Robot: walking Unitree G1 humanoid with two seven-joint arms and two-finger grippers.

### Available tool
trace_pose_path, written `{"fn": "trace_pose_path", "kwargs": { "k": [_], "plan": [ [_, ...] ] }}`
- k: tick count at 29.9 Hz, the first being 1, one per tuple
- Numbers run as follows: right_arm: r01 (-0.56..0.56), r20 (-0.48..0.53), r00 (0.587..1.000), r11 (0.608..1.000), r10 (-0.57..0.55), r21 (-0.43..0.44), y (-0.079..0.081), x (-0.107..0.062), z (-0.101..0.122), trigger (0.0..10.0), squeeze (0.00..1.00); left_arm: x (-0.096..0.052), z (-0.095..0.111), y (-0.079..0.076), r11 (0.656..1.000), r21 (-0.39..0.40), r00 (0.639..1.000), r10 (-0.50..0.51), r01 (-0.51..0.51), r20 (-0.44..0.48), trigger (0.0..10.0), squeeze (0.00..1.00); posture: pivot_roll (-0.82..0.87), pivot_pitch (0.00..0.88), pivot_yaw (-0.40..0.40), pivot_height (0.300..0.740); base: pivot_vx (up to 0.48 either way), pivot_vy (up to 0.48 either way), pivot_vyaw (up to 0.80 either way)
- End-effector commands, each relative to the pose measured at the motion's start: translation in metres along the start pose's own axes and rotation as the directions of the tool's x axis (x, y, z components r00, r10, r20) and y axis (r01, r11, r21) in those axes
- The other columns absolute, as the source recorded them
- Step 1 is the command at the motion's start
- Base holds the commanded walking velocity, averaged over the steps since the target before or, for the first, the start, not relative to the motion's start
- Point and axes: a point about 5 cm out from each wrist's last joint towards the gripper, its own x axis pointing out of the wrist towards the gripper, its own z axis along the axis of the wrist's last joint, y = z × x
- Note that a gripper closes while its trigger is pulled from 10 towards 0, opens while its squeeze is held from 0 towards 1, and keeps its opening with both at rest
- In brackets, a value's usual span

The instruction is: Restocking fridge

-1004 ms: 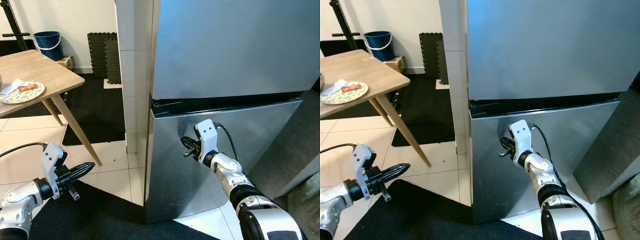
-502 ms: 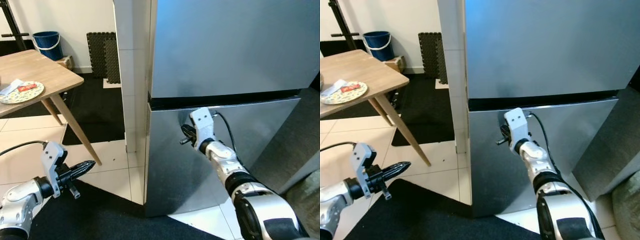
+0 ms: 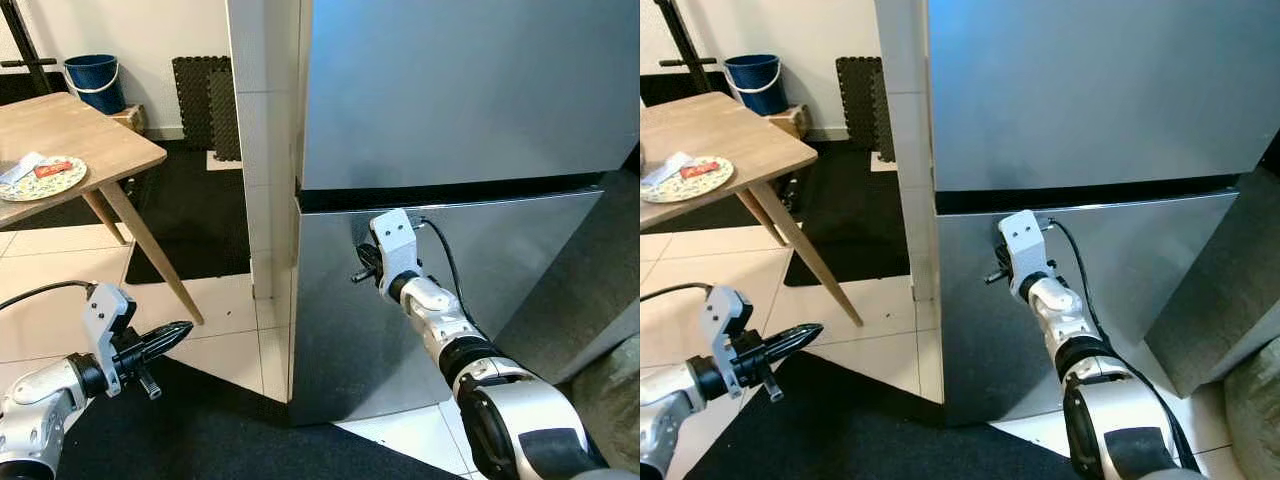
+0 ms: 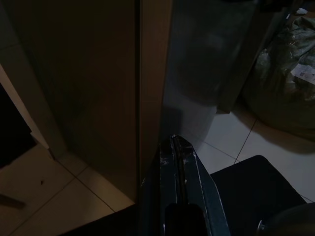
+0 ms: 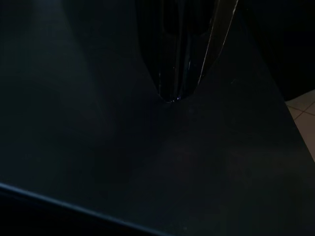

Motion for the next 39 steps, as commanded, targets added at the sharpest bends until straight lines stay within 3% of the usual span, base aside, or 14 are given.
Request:
{"fn": "trace_pose_path", "kwargs": {
  "k": [1,9,11,16,19,22,24,27,32,34,35,37,38,39],
  "plan": [
    [-0.036,-0.049,0.998,0.997,0.039,0.064,0.004,-0.007,-0.02,10.0,0.0,0.005,-0.001,-0.005,1.0,-0.009,1.0,-0.022,0.022,0.0,10.0,0.0,-0.02,0.05,-0.053,0.74,0.0,0.0,0.0],
    [-0.199,-0.172,0.958,0.965,0.227,0.168,0.02,-0.041,-0.08,10.0,0.0,0.012,-0.002,-0.008,0.999,-0.014,0.999,-0.034,0.035,0.007,10.0,0.0,-0.03,0.028,-0.055,0.74,0.0,0.0,0.0],
    [-0.206,-0.336,0.9,0.951,0.276,0.23,0.026,-0.078,-0.13,10.0,0.0,0.016,-0.002,-0.008,0.999,-0.014,0.999,-0.04,0.04,0.015,10.0,0.0,-0.04,0.015,-0.054,0.74,0.0,0.0,0.0],
    [-0.065,-0.534,0.826,0.972,0.18,0.227,0.022,-0.122,-0.175,10.0,0.0,0.021,-0.002,-0.009,0.999,-0.016,0.999,-0.044,0.044,0.021,10.0,0.0,-0.04,0.009,-0.054,0.74,0.0,0.0,0.0],
    [0.181,-0.726,0.688,0.965,0.014,0.191,0.015,-0.187,-0.22,10.0,0.0,0.024,-0.003,-0.01,0.999,-0.022,0.999,-0.042,0.043,0.03,10.0,0.0,-0.05,0.002,-0.055,0.74,0.0,0.0,0.0],
    [0.232,-0.81,0.586,0.963,-0.027,0.136,0.016,-0.22,-0.238,10.0,0.0,0.025,-0.004,-0.01,0.999,-0.028,0.999,-0.034,0.035,0.029,10.0,0.0,-0.05,0.0,-0.054,0.74,0.0,0.0,0.0],
    [0.232,-0.81,0.586,0.963,-0.027,0.136,0.016,-0.22,-0.238,10.0,0.0,0.025,-0.004,-0.01,0.999,-0.028,0.999,-0.034,0.035,0.029,10.0,0.0,-0.05,0.0,-0.054,0.74,0.0,0.0,0.0],
    [0.239,-0.873,0.485,0.968,-0.05,0.077,0.018,-0.249,-0.25,10.0,0.0,0.025,-0.011,-0.011,0.999,-0.049,1.0,-0.014,0.015,0.023,10.0,0.0,-0.04,0.0,-0.051,0.74,0.0,0.0,0.0],
    [0.247,-0.891,0.45,0.967,-0.058,0.062,0.021,-0.26,-0.254,10.0,0.0,0.023,-0.051,-0.018,0.985,-0.141,0.992,0.082,-0.095,-0.095,10.0,0.0,-0.05,0.0,-0.039,0.74,0.0,0.0,0.0],
    [0.253,-0.888,0.455,0.966,-0.069,0.055,0.022,-0.259,-0.254,10.0,0.0,0.016,-0.099,-0.032,0.937,-0.211,0.933,0.212,-0.279,-0.289,10.0,0.0,-0.05,0.0,-0.036,0.74,0.0,0.0,0.0],
    [0.253,-0.888,0.455,0.966,-0.069,0.055,0.022,-0.259,-0.254,10.0,0.0,0.016,-0.099,-0.032,0.937,-0.211,0.933,0.212,-0.279,-0.289,10.0,0.0,-0.05,0.0,-0.036,0.74,0.0,0.0,0.0],
    [0.246,-0.881,0.467,0.968,-0.077,0.046,0.022,-0.254,-0.253,10.0,0.0,0.003,-0.139,-0.051,0.847,-0.226,0.812,0.332,-0.481,-0.481,10.0,0.0,-0.05,0.0,-0.038,0.74,0.0,0.0,0.0],
    [0.246,-0.881,0.467,0.968,-0.077,0.046,0.022,-0.254,-0.253,10.0,0.0,0.003,-0.139,-0.051,0.847,-0.226,0.812,0.332,-0.481,-0.481,10.0,0.0,-0.05,0.0,-0.038,0.74,0.0,0.0,0.0],
    [0.246,-0.877,0.473,0.968,-0.082,0.042,0.022,-0.252,-0.252,10.0,0.0,-0.003,-0.156,-0.064,0.81,-0.208,0.739,0.354,-0.549,-0.573,10.0,0.0,-0.04,0.0,-0.044,0.74,0.0,0.0,0.0]
  ]
}}
